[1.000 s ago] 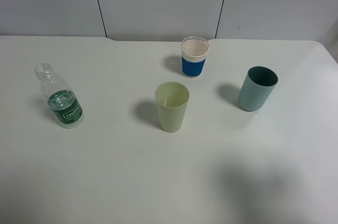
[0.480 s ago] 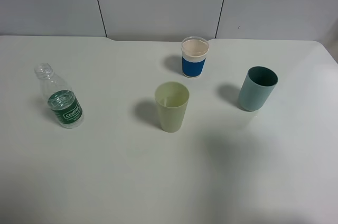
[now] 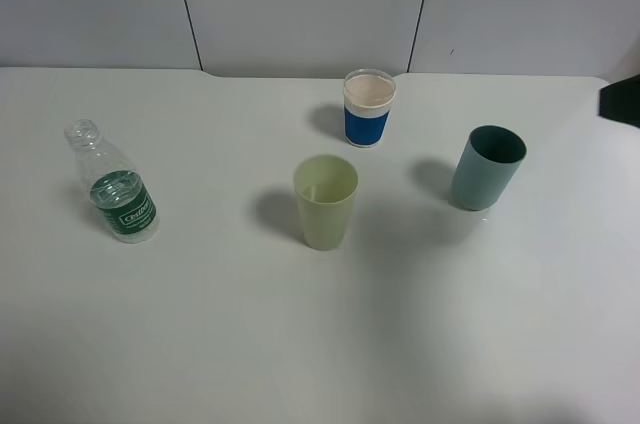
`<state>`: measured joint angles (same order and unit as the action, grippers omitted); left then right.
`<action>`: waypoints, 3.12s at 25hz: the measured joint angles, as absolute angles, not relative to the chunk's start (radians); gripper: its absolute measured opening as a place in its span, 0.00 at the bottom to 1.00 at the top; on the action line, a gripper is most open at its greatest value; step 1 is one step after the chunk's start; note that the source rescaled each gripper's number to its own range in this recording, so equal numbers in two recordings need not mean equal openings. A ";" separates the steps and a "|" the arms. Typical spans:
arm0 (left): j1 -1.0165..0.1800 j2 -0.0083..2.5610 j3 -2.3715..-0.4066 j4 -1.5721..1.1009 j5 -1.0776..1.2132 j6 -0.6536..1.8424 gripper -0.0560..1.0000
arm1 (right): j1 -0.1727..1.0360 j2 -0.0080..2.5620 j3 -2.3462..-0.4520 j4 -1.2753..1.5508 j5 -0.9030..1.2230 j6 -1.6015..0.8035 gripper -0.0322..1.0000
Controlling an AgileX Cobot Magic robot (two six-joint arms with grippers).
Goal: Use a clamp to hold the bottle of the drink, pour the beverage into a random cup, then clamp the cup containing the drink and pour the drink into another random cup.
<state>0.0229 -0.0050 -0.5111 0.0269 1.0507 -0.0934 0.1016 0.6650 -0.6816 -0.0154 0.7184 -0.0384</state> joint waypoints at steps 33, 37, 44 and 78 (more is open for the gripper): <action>0.023 -0.005 -0.511 0.026 1.051 -0.093 1.00 | 0.727 1.287 -0.682 -0.210 0.387 0.259 1.00; 0.023 -0.005 -0.511 0.026 1.051 -0.093 1.00 | 0.737 1.313 -0.678 -0.214 0.352 0.257 1.00; 0.023 -0.005 -0.511 0.026 1.051 -0.093 1.00 | 0.738 1.372 -0.552 -0.311 0.195 0.256 1.00; 0.023 -0.005 -0.511 0.026 1.051 -0.092 1.00 | 0.738 1.887 -0.502 -0.087 -0.766 -0.187 1.00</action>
<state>0.0229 -0.0050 -0.5111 0.0256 1.0507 -0.0918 0.7379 1.8868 -0.5024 -0.0870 -0.7663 -0.1870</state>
